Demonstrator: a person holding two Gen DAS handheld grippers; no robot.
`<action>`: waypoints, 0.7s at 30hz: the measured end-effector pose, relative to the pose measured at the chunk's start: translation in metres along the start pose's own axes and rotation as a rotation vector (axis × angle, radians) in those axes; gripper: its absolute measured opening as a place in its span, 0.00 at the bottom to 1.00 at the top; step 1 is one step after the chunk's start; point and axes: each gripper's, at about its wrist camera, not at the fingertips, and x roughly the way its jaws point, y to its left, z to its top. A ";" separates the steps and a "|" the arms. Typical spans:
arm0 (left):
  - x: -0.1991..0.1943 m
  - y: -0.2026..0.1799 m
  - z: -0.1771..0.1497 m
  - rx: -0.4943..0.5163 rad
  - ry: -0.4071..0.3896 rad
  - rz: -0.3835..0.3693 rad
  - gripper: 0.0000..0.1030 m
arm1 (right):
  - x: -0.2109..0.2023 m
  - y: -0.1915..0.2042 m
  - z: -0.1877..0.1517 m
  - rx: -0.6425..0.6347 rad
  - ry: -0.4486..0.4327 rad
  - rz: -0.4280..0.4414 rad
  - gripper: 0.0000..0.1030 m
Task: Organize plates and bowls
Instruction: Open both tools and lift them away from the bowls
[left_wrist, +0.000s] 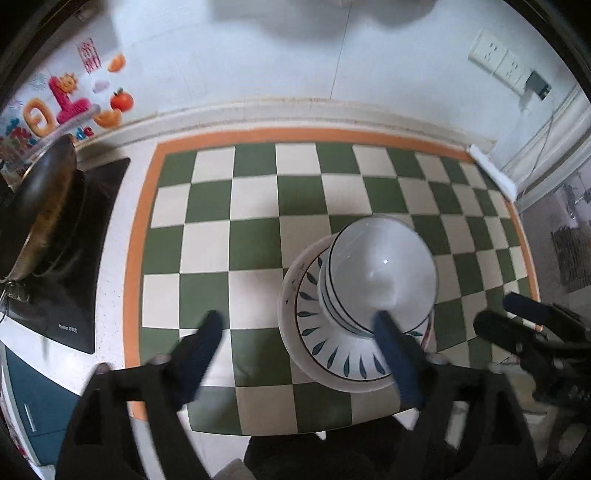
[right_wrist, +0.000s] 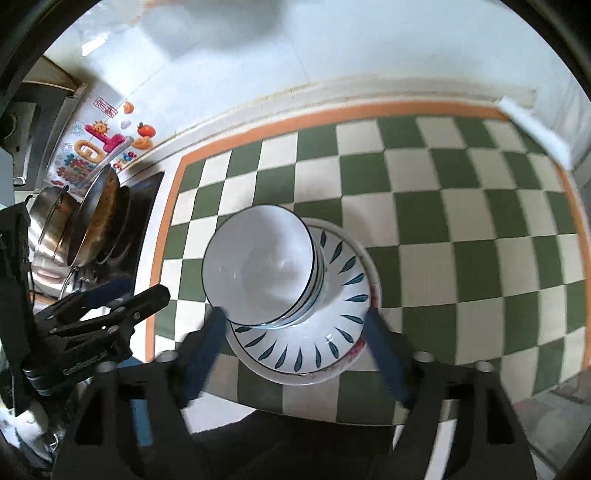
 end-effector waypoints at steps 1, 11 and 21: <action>-0.006 0.000 -0.002 0.006 -0.015 0.004 0.88 | -0.007 0.003 -0.003 0.003 -0.017 -0.017 0.89; -0.057 -0.014 -0.020 0.029 -0.124 0.003 0.94 | -0.075 0.019 -0.031 0.003 -0.187 -0.115 0.97; -0.133 -0.037 -0.059 0.021 -0.257 0.025 0.94 | -0.157 0.035 -0.076 -0.060 -0.335 -0.149 0.97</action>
